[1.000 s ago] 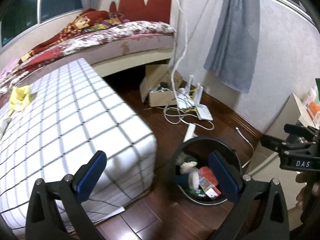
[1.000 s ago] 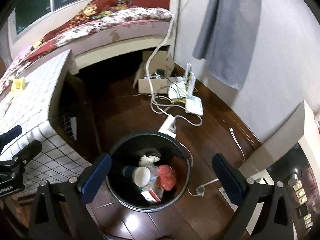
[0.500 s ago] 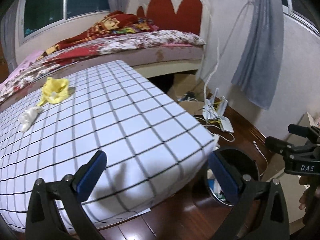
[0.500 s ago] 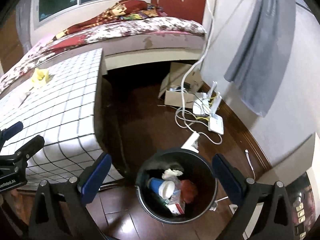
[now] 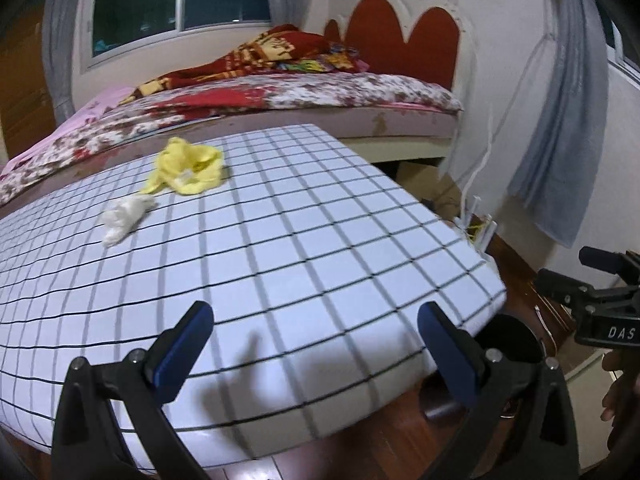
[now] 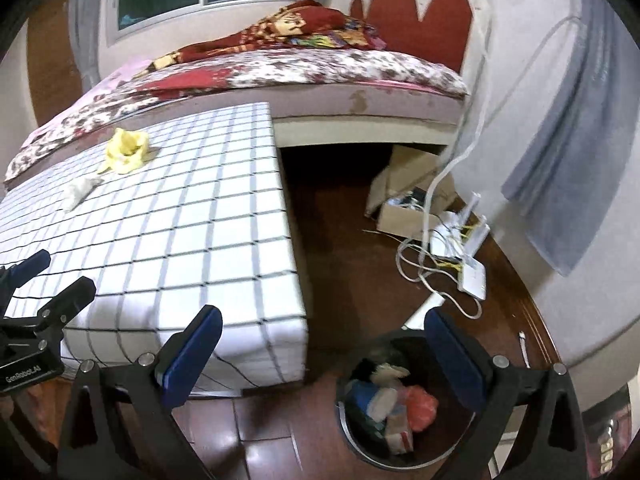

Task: Collect trash
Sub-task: 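Move both tools back over the table toward the yellow cloth and tissue, then grasp the yellow cloth with the right tool while the left tool grasps the white tissue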

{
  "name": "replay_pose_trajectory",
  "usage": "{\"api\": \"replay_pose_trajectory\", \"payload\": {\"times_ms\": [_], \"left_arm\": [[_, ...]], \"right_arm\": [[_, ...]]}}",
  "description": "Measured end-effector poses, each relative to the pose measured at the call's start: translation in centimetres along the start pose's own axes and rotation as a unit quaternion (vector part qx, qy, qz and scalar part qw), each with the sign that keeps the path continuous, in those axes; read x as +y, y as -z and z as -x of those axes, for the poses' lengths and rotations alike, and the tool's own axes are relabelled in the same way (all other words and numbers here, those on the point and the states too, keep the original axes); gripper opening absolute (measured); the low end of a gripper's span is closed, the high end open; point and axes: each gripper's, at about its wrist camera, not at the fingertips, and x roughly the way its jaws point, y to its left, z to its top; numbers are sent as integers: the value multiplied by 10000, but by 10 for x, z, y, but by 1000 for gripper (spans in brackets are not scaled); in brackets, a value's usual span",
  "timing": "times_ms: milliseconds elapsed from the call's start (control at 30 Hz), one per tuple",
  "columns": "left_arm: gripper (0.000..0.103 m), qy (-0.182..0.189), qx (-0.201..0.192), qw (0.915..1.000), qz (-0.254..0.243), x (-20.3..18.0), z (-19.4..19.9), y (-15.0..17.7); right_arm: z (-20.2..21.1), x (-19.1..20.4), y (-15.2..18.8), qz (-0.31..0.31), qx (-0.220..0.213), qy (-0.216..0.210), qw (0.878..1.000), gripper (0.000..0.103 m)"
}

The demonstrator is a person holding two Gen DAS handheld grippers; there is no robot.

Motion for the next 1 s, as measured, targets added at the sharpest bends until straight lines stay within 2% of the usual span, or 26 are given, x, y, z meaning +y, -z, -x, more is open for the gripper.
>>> {"api": "replay_pose_trajectory", "payload": {"times_ms": [467,633,800,1000], "left_arm": [[100,-562,-8,9969,553,115,0,-13],[83,-603,60,9957,706,159,-17,-27],[75,-624,188,9955,683,185,-54,-50],[64,-531,537,9945,726,204,-104,-72]], "right_arm": [[-24,86,-32,479,-124,-595,9970,102],[-38,111,-51,557,-186,-950,9937,102],[-63,135,-85,653,-261,-1067,9918,102],[-102,171,-127,854,-62,-1191,9892,102]]}}
